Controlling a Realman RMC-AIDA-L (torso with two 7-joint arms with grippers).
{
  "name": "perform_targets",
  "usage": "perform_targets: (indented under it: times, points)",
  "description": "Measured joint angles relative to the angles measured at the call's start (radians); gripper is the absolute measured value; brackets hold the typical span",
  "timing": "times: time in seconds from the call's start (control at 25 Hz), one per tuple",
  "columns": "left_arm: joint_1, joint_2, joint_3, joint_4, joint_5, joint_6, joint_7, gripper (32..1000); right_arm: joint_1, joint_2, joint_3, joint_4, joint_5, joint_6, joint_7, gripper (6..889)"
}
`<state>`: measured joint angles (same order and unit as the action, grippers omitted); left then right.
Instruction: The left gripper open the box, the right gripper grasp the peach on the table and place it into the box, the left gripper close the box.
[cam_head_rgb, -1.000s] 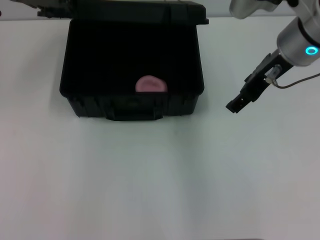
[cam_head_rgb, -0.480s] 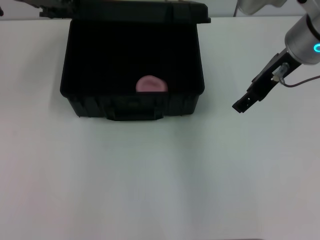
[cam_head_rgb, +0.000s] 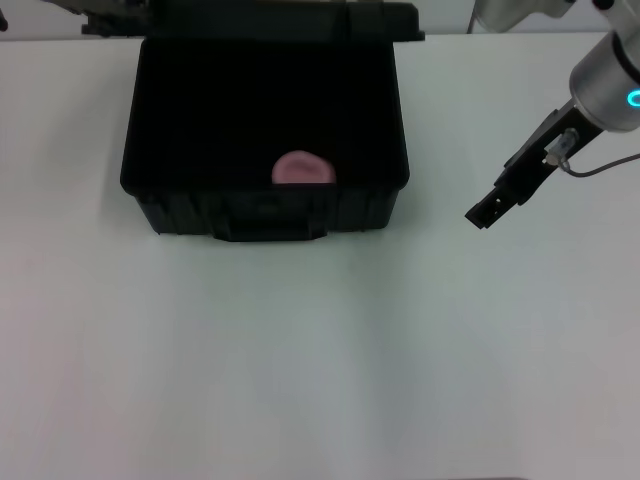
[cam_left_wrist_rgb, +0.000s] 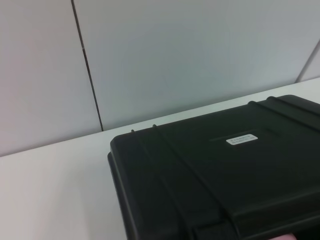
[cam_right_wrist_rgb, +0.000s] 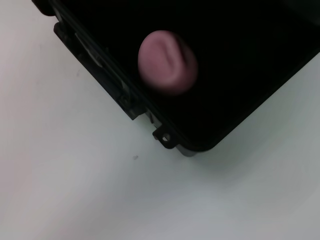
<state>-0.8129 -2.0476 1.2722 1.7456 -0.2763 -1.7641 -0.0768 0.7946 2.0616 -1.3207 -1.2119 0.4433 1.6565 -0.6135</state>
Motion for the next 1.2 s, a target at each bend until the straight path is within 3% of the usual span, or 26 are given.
perform_targets:
  times: [0.08,0.44,0.64,0.88,1.2]
  points:
    - [0.0,-0.0007,0.0,0.0,0.0,0.0,0.003,375,0.0,0.0,-0.002,0.0,0.0,-0.001,0.0,866]
    - [0.0,-0.0001,0.001,0.0,-0.004,-0.007,0.008,567,0.0,0.0,-0.006,0.0,-0.001,-0.007,0.0,866]
    - [-0.001,-0.0001,-0.002,0.0,-0.004,-0.009,0.01,804,0.0,0.0,-0.006,0.0,-0.002,-0.007,0.0,866]
    - [-0.002,-0.0002,-0.003,-0.001,-0.004,-0.009,0.011,876,0.0,0.0,-0.007,0.0,-0.002,-0.008,0.0,866]
    - [-0.002,-0.0002,-0.002,-0.002,-0.004,-0.009,0.012,876,0.001,0.0,-0.009,0.0,-0.003,-0.007,0.0,866]
